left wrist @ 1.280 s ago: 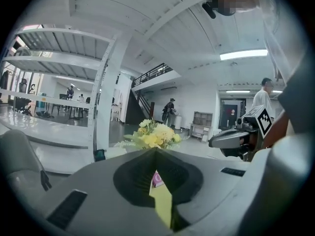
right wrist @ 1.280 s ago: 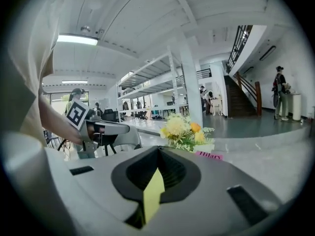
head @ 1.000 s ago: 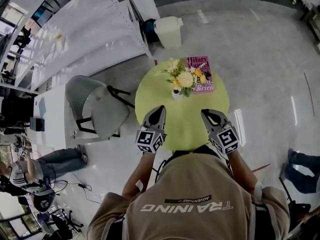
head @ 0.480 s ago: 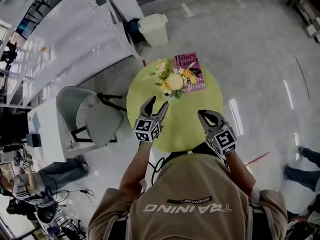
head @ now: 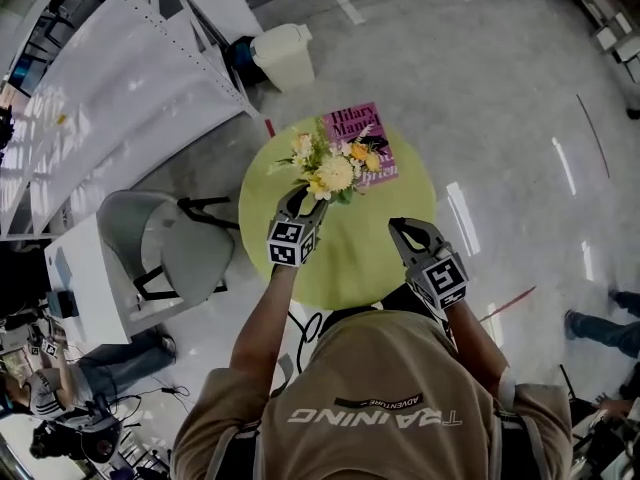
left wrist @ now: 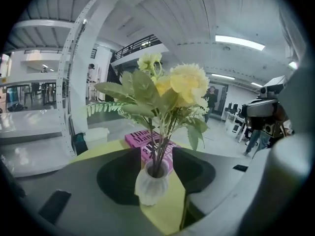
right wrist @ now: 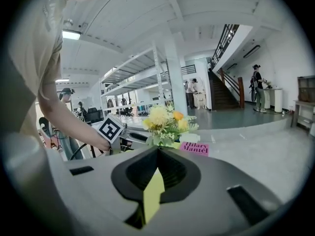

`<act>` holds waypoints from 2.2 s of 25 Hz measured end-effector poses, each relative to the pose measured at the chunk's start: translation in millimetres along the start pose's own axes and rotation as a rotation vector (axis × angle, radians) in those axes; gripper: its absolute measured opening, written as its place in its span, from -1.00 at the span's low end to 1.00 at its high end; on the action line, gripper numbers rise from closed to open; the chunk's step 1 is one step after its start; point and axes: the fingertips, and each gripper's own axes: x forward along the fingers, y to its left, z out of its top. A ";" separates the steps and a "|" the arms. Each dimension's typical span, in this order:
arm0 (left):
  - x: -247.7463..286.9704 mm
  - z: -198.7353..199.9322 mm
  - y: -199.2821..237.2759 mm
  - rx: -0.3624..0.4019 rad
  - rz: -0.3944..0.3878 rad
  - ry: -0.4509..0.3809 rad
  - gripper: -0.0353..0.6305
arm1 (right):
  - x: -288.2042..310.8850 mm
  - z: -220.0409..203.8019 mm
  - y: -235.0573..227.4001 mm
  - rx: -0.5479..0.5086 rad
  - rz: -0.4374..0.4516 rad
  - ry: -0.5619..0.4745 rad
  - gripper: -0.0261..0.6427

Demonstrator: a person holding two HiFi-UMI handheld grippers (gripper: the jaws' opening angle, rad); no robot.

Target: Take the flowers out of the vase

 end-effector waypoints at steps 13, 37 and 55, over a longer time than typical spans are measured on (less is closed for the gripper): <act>21.4 6.9 -6.8 0.097 0.008 0.019 -0.65 | -14.4 -23.6 -14.2 0.057 -0.060 0.032 -0.92; -104.1 134.4 -3.6 -0.012 0.225 -0.247 -0.74 | -33.9 -29.8 7.8 0.035 0.051 -0.008 -0.92; -135.1 -19.3 45.7 -0.321 0.374 -0.088 -0.75 | -22.0 -35.6 35.2 -0.039 0.143 0.068 -0.92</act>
